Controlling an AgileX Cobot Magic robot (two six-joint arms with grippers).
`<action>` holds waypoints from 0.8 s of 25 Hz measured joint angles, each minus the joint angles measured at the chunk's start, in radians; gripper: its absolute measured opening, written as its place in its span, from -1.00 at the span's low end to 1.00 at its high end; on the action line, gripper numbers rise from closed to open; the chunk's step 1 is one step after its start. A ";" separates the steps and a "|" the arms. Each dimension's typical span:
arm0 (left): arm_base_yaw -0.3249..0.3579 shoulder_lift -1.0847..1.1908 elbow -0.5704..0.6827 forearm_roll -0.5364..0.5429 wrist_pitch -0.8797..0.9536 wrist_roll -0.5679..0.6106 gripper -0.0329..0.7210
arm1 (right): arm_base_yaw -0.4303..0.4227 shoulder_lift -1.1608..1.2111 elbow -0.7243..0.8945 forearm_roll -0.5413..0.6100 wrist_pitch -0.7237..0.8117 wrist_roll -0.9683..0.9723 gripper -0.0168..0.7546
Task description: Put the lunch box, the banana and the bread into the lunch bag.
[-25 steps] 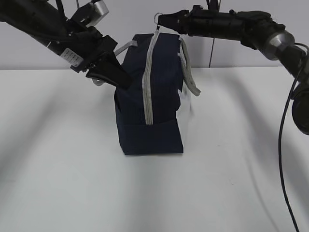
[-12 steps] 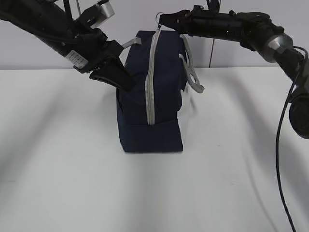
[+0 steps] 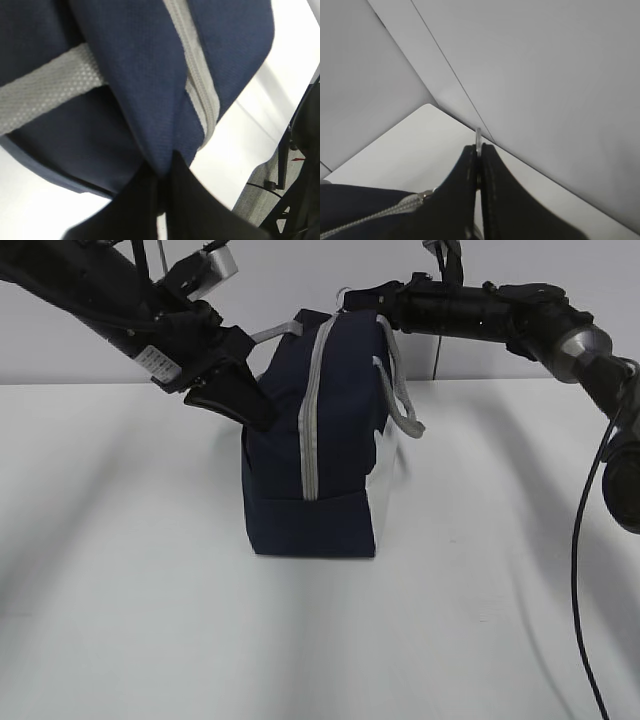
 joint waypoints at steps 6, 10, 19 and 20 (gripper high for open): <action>0.000 0.000 -0.007 -0.024 0.018 0.000 -0.91 | -0.007 0.000 -0.002 0.009 -0.040 0.004 -1.00; 0.006 -0.001 -0.044 -0.022 0.033 0.000 -0.83 | -0.010 0.002 -0.005 0.009 -0.072 0.004 -1.00; 0.023 -0.016 -0.117 -0.059 0.037 -0.038 -0.42 | -0.012 0.011 -0.043 0.012 -0.166 0.020 -1.00; 0.023 -0.016 -0.117 -0.061 0.010 -0.051 -0.38 | -0.013 0.011 -0.045 0.012 -0.178 0.023 -1.00</action>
